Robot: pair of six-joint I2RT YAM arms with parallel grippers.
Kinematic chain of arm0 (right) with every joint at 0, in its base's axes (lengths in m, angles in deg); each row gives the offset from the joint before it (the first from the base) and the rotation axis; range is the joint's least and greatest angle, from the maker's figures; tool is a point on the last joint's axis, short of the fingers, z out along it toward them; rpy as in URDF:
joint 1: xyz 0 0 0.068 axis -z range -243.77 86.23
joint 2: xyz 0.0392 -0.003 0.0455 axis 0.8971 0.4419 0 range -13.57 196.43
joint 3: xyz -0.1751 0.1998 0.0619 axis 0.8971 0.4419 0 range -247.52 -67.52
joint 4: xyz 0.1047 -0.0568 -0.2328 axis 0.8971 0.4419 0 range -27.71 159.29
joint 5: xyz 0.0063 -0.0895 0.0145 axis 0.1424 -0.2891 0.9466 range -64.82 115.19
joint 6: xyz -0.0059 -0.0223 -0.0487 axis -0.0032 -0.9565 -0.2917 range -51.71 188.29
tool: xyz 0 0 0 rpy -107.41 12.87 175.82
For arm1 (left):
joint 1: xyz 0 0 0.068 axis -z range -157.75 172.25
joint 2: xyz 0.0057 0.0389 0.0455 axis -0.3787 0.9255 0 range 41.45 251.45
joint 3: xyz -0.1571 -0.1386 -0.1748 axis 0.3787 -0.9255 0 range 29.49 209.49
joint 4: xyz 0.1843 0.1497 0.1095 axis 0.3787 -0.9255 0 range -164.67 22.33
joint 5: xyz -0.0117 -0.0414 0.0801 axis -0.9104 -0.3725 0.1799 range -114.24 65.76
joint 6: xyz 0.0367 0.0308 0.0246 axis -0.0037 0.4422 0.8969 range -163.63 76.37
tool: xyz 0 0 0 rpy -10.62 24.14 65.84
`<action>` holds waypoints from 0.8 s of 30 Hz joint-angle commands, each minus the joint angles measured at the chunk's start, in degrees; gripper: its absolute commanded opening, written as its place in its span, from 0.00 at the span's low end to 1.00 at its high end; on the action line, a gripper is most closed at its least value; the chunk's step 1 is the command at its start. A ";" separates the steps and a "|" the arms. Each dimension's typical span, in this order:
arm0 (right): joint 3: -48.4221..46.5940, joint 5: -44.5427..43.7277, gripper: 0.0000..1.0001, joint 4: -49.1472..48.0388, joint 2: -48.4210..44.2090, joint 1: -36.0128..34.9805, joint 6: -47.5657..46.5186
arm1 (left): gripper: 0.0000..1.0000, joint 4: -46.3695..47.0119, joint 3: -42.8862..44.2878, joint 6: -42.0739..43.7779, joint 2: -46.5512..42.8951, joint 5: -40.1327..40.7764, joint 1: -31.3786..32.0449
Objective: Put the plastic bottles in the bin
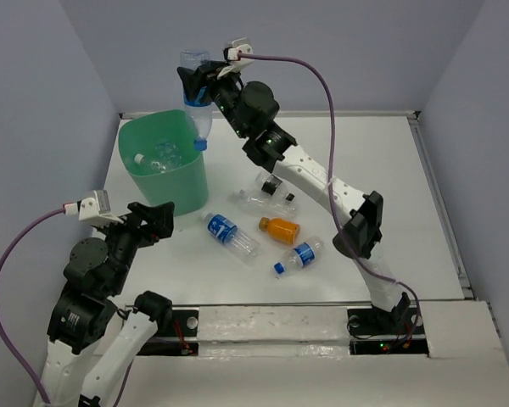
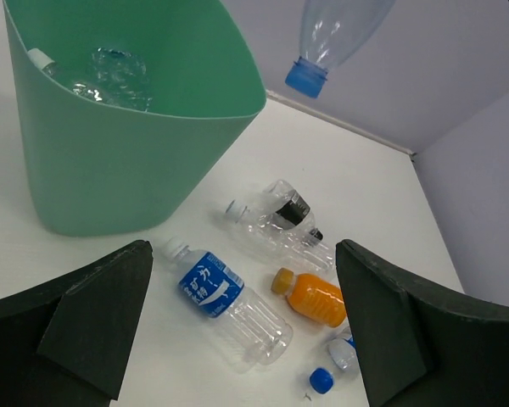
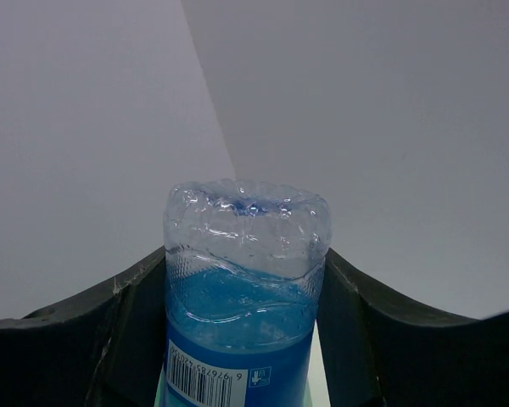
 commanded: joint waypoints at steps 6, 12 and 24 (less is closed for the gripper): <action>-13.03 5.98 0.40 -17.15 12.43 -0.50 2.17 | 0.99 -2.02 -3.91 -7.19 1.65 -4.21 0.20; -8.50 9.85 0.45 -18.38 13.59 -0.50 4.98 | 0.99 -1.32 -9.72 -11.51 1.56 -8.06 0.20; 7.21 14.51 0.96 -8.28 -0.01 -2.43 2.44 | 0.99 11.85 -24.31 -19.59 5.86 -15.36 0.20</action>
